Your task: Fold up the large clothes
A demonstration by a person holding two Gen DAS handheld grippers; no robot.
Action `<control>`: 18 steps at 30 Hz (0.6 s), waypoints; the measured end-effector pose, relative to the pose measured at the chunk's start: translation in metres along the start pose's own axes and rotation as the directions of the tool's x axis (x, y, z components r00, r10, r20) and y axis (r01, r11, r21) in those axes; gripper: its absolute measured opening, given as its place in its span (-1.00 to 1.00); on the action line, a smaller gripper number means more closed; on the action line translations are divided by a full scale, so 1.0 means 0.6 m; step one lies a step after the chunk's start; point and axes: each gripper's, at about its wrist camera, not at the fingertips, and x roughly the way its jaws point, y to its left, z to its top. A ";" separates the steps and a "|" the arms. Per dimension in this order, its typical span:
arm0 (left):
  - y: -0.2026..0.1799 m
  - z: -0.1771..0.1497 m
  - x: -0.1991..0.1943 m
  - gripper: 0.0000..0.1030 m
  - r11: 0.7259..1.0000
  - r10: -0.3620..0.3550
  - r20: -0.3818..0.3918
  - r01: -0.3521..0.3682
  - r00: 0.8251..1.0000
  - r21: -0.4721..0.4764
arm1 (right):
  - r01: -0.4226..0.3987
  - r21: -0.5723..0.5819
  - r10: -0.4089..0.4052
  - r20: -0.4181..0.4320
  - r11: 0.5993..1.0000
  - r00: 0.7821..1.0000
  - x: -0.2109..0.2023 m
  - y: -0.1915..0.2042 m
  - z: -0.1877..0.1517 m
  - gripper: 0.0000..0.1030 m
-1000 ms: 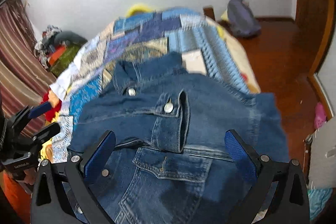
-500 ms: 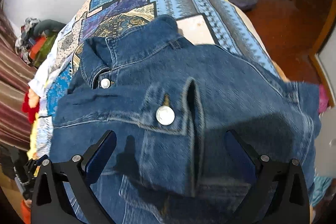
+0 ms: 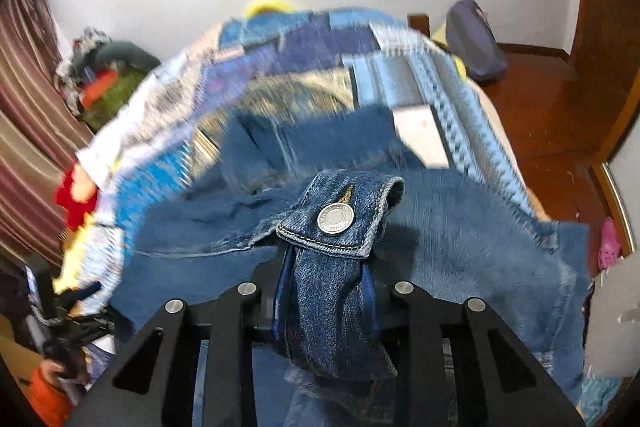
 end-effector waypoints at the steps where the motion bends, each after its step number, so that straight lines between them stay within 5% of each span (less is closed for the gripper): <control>1: -0.001 0.002 -0.011 0.48 1.000 -0.001 0.014 0.001 1.000 0.004 | -0.019 0.002 0.019 0.017 1.000 1.000 -0.018 0.006 0.009 -0.47; 10: -0.010 0.007 -0.088 0.48 1.000 -0.028 0.136 0.026 0.990 0.017 | -0.045 -0.011 0.046 0.136 0.999 0.990 -0.133 0.017 0.023 -0.47; 18: -0.029 -0.009 -0.058 0.48 0.998 -0.056 0.056 0.054 0.997 0.035 | 0.054 0.017 -0.055 0.067 0.998 0.996 -0.108 -0.053 -0.029 -0.47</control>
